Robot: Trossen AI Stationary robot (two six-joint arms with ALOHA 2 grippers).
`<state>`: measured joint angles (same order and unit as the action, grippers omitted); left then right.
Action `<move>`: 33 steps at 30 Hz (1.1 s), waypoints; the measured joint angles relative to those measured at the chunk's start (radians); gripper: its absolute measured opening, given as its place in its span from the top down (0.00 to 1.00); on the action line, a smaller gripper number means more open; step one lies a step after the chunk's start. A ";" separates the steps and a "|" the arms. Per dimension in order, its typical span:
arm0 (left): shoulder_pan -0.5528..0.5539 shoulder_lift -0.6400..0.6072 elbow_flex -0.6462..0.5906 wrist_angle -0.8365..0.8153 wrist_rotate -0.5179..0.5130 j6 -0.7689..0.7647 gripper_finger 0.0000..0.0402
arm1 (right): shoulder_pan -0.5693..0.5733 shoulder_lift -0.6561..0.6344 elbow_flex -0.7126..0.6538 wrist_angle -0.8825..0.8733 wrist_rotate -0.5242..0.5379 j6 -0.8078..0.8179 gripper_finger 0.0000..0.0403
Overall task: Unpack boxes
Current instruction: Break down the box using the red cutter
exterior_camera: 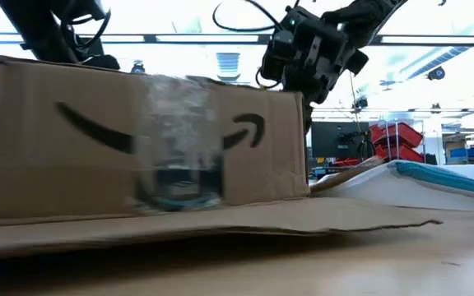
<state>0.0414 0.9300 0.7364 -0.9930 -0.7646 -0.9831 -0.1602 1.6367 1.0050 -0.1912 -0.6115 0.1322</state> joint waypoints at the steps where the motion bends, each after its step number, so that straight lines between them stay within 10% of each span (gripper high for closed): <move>1: 0.000 0.006 0.000 0.021 -0.004 0.016 0.93 | 0.014 0.000 0.000 0.003 0.000 0.005 1.00; 15: 0.016 0.066 0.000 0.368 0.009 0.289 0.93 | 0.099 0.002 0.000 0.143 0.001 0.077 1.00; 22: 0.010 0.040 0.081 0.225 0.058 0.321 0.93 | 0.042 -0.039 0.000 0.019 0.107 0.005 1.00; 33: -0.068 -0.021 0.192 0.388 0.514 0.576 0.93 | -0.243 -0.028 0.000 0.171 0.334 -0.032 1.00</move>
<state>-0.0266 0.9089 0.9289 -0.6047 -0.2504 -0.4074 -0.4037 1.6084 1.0050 -0.0207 -0.2772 0.1002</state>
